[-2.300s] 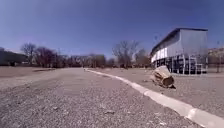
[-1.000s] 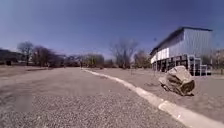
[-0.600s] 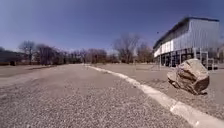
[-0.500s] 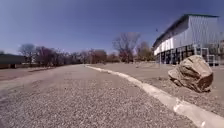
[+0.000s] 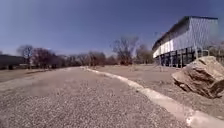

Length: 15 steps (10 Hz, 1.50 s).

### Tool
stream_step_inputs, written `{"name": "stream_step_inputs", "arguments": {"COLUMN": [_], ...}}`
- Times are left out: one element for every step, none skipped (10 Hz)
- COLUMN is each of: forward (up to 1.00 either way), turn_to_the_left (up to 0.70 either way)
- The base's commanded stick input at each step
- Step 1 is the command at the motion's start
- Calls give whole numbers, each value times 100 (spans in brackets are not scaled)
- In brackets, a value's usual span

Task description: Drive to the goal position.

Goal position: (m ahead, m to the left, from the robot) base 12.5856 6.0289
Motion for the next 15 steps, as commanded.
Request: {"name": "stream_step_inputs", "arguments": {"forward": [70,70,70,70,70,70,70,70,70,70,70,70,70,70,70], "turn_to_the_left": [0,0,0,0,0,0,0,0,0,0,0,0,0,0,0]}}
